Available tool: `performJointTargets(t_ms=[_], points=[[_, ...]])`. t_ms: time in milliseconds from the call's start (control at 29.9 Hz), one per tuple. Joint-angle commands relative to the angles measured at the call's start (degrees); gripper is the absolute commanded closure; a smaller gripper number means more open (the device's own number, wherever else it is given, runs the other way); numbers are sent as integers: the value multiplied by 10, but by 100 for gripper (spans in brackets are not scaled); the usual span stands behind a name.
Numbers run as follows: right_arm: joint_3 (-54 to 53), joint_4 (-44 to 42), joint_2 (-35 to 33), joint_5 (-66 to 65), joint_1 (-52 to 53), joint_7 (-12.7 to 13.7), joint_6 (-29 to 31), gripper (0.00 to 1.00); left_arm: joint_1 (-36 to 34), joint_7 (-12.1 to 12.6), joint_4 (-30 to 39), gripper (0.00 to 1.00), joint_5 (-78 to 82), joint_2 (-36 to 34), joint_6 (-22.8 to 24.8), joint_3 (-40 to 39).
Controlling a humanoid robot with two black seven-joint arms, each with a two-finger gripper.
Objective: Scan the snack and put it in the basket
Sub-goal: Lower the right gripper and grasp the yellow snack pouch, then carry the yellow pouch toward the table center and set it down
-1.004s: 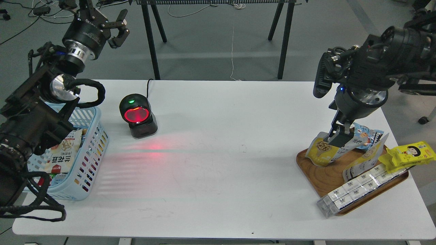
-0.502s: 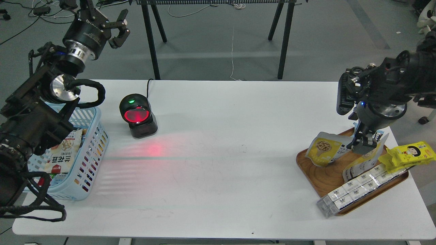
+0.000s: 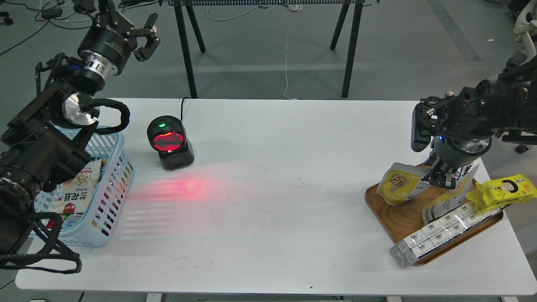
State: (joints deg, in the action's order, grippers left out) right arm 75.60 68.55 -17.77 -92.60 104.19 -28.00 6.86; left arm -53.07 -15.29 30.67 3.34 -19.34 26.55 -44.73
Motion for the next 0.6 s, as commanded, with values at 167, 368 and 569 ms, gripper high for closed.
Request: performJointTargets(t_ms=[167,368,569], points=[[-1,-10,2,1,-9,0,-18,84,0,0,0,0,0,0,-2,0],[-4,-10,3,1,-8,0,-20,100,0,1,0,0,1,-1,-1,0],[-4,-4,0,0,6,0,-24,100,0,1,0,1,1,-1,0,0]])
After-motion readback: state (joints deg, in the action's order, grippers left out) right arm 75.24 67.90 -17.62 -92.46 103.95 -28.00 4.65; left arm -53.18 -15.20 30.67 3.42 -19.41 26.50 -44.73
